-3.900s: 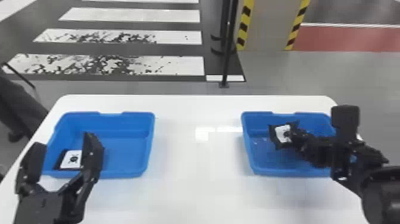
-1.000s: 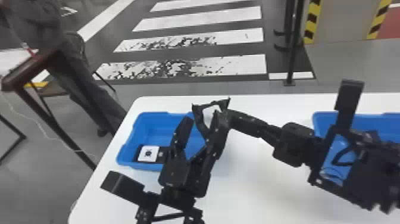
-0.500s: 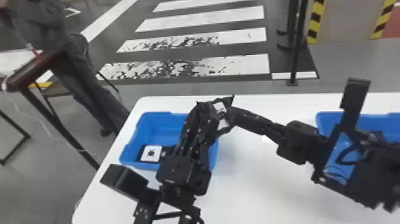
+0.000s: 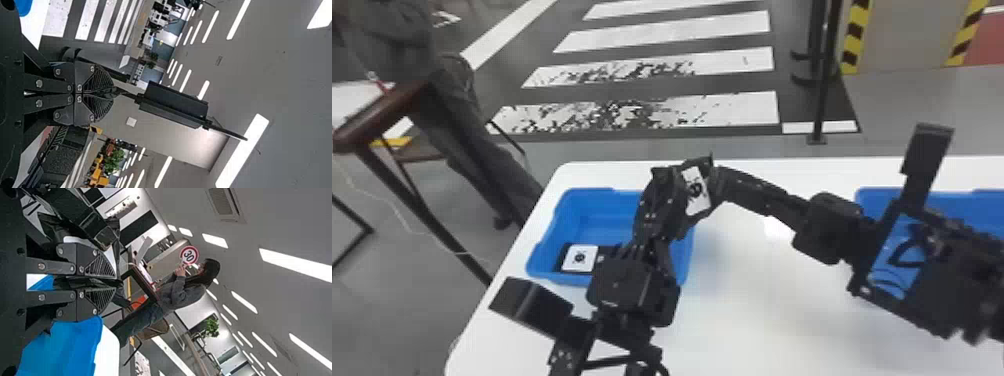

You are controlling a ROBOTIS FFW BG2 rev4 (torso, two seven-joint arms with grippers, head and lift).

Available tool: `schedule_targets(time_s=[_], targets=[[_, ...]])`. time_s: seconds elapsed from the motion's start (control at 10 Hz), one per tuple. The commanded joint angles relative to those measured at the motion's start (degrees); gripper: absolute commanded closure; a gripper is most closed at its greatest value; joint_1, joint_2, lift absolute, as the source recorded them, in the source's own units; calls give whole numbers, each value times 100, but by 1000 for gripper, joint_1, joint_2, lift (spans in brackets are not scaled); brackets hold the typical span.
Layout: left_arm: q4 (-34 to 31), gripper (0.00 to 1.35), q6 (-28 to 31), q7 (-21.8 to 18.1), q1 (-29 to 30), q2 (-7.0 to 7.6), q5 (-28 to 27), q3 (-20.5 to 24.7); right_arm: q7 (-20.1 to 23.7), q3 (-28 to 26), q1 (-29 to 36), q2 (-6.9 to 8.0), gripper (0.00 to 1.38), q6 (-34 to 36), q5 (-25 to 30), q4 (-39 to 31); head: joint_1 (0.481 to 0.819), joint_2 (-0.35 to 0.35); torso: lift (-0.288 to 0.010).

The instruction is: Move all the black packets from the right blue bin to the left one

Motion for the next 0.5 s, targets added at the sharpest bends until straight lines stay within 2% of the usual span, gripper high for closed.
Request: schedule_targets(time_s=[0.0, 0.1, 0.2, 0.4], targets=[[14, 1220, -18, 18, -98, -26, -247, 155, 28, -42, 2, -3, 578, -54, 152, -3, 695, 252, -140], [267, 1220, -74, 106, -253, -44, -487, 258, 28, -213, 129, 6, 119, -124, 358, -73, 687, 255, -140], [619, 1220, -158, 150, -450, -79, -716, 383, 28, -499, 311, 41, 39, -138, 666, -172, 683, 255, -140], [1519, 1220, -355, 387, -914, -167, -1676, 726, 19, -1104, 719, 103, 61, -138, 1249, -383, 685, 225, -140]])
